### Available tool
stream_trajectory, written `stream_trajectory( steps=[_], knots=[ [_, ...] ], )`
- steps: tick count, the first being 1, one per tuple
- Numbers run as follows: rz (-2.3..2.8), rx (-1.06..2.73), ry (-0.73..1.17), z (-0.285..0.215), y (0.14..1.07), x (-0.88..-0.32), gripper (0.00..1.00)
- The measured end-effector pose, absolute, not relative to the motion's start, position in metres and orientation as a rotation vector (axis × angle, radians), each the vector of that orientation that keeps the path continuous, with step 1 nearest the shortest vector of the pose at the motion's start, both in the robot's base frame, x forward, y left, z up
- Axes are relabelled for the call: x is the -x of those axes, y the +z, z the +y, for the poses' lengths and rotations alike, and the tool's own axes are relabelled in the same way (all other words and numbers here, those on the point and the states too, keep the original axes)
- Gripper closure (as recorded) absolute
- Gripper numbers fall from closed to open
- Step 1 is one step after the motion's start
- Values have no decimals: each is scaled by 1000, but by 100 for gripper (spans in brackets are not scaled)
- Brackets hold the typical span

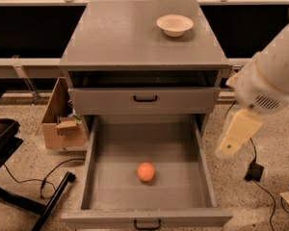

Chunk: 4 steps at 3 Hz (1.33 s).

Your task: Pick orange from middle drawer and place on counter

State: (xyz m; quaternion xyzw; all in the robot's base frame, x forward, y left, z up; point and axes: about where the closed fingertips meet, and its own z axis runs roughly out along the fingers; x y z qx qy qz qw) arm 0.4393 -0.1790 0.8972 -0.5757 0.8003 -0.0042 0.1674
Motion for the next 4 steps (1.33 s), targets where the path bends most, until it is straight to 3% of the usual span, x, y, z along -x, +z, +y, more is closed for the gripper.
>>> stream_trajectory(
  steps=[2, 4],
  knots=[
    [2345, 1559, 119, -130, 742, -438, 0],
    [2246, 1406, 178, -81, 656, -511, 0]
  ],
)
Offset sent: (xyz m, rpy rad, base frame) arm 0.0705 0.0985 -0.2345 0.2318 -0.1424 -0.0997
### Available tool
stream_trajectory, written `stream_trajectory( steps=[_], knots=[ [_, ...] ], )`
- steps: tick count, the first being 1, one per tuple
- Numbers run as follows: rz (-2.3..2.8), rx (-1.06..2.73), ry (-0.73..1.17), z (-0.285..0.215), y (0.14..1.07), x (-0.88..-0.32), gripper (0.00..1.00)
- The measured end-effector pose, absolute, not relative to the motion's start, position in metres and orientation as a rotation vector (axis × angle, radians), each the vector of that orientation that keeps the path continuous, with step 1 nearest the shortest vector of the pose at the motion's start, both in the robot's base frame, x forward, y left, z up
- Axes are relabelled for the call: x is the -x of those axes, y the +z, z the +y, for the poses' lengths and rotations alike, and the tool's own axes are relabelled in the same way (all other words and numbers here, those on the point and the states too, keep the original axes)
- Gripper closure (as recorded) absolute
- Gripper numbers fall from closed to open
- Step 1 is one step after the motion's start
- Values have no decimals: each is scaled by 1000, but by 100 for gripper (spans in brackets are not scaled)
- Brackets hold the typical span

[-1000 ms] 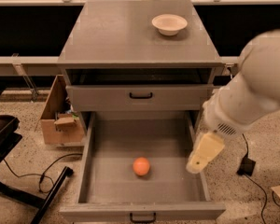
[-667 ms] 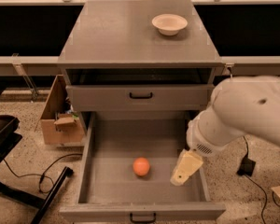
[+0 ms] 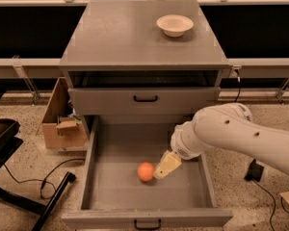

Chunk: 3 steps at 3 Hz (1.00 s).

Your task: Pick orange from middle drawer and place on counter

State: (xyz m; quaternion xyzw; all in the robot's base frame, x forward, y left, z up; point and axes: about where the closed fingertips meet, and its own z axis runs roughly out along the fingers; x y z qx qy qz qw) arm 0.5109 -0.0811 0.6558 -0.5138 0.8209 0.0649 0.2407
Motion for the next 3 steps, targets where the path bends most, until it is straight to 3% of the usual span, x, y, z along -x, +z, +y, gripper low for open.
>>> stream_trajectory(
  steps=[1, 3],
  knots=[
    [2247, 1406, 178, -81, 656, -511, 0],
    [2300, 1336, 310, -67, 559, -550, 0]
  ],
)
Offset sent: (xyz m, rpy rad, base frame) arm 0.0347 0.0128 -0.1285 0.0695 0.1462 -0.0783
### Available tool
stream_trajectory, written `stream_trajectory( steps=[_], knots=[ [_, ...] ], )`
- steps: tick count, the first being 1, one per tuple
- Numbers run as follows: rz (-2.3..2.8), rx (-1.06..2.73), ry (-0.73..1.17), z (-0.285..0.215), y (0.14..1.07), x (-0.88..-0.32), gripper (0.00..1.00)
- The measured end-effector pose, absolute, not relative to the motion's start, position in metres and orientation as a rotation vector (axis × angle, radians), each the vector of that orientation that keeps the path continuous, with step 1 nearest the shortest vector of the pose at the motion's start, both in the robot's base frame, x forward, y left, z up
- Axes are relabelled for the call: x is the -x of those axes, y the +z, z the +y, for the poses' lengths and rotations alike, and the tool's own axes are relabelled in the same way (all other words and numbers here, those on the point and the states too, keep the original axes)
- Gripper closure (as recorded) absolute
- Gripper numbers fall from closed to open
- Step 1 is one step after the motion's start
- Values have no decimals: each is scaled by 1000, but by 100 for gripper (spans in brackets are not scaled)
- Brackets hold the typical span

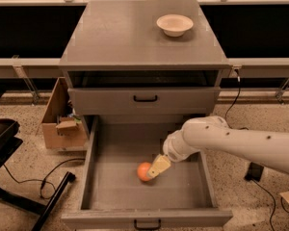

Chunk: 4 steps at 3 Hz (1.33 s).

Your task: Pick orange from middle drawer and place on counter

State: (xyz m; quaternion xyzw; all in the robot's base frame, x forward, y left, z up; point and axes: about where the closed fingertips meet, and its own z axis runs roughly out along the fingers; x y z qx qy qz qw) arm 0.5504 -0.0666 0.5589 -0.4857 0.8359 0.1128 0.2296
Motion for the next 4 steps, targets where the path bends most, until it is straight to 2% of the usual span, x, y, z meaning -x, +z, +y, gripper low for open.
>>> stream_trajectory(
  steps=[2, 4],
  knots=[
    [2307, 1346, 412, -49, 459, -595, 0],
    [2333, 1365, 527, -27, 402, -586, 0]
  ],
)
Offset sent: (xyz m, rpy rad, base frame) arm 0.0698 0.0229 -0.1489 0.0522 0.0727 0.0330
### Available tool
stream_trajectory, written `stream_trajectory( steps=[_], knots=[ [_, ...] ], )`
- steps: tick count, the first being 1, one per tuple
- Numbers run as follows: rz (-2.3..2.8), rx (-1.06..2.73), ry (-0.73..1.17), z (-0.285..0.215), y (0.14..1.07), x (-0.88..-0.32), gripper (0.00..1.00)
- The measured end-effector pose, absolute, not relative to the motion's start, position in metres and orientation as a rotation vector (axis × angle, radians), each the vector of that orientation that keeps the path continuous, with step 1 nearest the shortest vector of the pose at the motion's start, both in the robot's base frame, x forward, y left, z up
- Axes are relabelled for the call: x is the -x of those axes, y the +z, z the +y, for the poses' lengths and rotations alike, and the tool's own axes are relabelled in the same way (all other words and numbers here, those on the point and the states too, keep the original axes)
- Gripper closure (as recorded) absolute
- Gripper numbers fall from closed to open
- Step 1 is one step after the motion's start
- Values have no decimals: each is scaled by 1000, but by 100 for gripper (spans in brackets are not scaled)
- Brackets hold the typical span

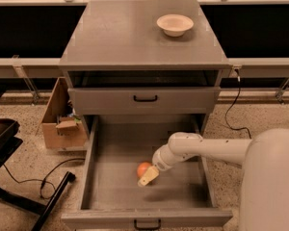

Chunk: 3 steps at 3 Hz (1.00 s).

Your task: Pick orange from middle drawer and place on counter

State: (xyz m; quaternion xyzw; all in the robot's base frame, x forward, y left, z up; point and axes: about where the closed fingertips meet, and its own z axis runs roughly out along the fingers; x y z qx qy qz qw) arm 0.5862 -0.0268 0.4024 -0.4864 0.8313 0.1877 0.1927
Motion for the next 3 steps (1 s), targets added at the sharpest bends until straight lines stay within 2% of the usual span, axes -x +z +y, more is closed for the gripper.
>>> stream_trajectory(
  steps=[1, 2, 3],
  knots=[
    [2335, 1372, 577, -16, 386, -579, 0],
    [2320, 1395, 602, -6, 376, -577, 18],
    [2301, 1418, 612, 3, 373, -577, 41]
  ],
)
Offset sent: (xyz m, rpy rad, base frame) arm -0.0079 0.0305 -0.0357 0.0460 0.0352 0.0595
